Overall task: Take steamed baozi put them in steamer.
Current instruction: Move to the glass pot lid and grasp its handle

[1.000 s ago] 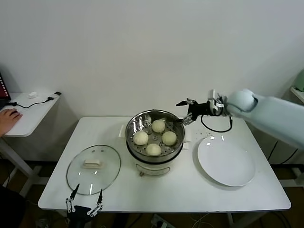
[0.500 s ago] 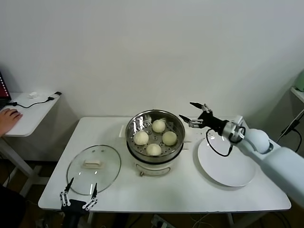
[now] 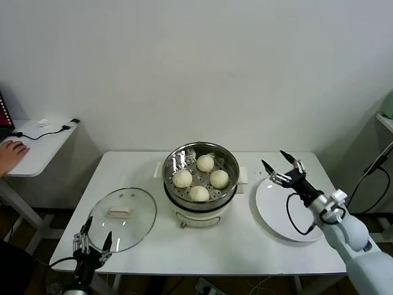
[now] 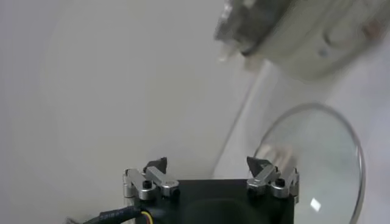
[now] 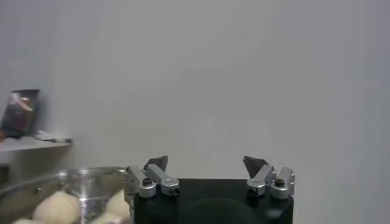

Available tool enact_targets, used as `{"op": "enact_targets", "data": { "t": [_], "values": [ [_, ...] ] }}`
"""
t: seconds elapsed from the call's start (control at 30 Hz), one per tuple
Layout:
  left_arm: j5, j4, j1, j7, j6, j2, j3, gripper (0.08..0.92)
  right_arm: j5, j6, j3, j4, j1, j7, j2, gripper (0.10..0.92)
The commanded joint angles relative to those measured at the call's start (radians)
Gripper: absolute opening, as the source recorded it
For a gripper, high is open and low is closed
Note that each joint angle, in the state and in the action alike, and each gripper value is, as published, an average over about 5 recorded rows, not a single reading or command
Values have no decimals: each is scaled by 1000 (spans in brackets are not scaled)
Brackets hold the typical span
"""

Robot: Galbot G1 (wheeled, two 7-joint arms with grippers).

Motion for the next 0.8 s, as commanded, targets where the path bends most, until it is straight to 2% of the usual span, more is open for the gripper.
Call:
{"op": "enact_targets", "data": {
  "t": [0.03,0.2,0.33,0.53,0.8],
  "values": [
    [584,136,-109,-52,95,30,12,823,-65,24,241,5,-248,-10,129,823],
    [557,246,-179,-115,89,40,24,823,-82,23,242,1,-246,-9,139,823],
    [545,347,-267,-167,40,49,29,823,-93,24,245,-9,-246,-8,144,823],
    [504,441,-350,-194,-9,79,53,823,-117,27,254,-26,-250,-10,147,823],
    [499,563,-451,-191,-6,97,60,823,-144,31,253,-43,-243,-12,159,823]
  ]
}}
